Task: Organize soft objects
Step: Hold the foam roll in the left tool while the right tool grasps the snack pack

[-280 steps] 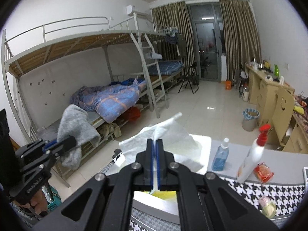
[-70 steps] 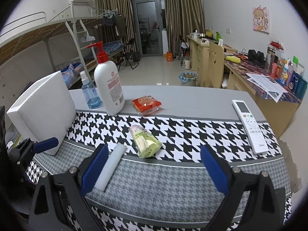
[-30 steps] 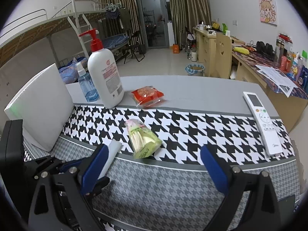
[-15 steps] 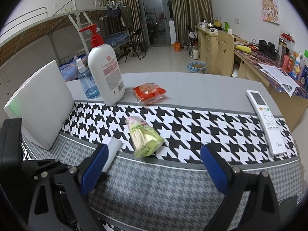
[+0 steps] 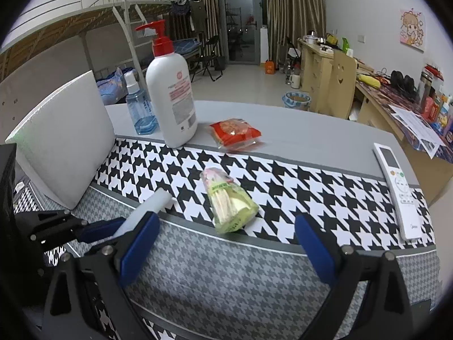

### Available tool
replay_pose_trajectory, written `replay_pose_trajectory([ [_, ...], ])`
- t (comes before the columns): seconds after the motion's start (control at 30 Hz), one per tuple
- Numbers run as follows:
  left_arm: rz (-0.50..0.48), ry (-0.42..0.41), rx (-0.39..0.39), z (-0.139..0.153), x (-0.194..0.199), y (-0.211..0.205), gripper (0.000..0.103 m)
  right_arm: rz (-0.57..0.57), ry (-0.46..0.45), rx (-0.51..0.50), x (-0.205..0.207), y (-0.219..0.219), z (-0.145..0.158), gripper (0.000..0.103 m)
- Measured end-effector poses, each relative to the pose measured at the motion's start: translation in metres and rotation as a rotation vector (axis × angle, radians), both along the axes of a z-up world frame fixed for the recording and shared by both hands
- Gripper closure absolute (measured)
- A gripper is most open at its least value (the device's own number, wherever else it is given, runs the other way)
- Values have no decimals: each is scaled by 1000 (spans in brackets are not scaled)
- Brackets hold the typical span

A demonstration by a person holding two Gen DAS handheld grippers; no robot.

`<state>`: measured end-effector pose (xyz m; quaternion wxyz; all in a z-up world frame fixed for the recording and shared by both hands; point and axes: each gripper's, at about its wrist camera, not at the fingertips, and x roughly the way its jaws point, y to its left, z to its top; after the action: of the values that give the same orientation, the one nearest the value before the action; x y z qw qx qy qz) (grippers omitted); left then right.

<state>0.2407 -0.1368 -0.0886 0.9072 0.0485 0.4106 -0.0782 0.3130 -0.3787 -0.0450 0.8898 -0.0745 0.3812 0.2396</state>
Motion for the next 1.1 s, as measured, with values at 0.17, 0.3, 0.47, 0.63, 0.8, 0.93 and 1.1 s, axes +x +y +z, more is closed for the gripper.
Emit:
replay_pose_trajectory([
  [0.17,-2,-4,16,5,2,4,85,9,7,-16,3,10,3,5],
  [0.3,4,-14,-2,3,4,12,85,17,12,-11,7,16,0,5],
  [0.47,4,-25,-23,2,6,17,85,24,-6,-18,10,21,-3,5],
  [0.63,-9,-25,-37,1,5,17,85,22,-19,-22,13,21,-7,9],
  [0.8,2,-10,-52,-4,6,22,85,27,7,-28,21,22,-19,14],
  [0.93,0,-12,-49,-5,5,23,85,23,24,-52,25,25,-27,22],
  [1.1,1,-3,-51,-7,4,24,85,11,51,-57,30,24,-35,31],
])
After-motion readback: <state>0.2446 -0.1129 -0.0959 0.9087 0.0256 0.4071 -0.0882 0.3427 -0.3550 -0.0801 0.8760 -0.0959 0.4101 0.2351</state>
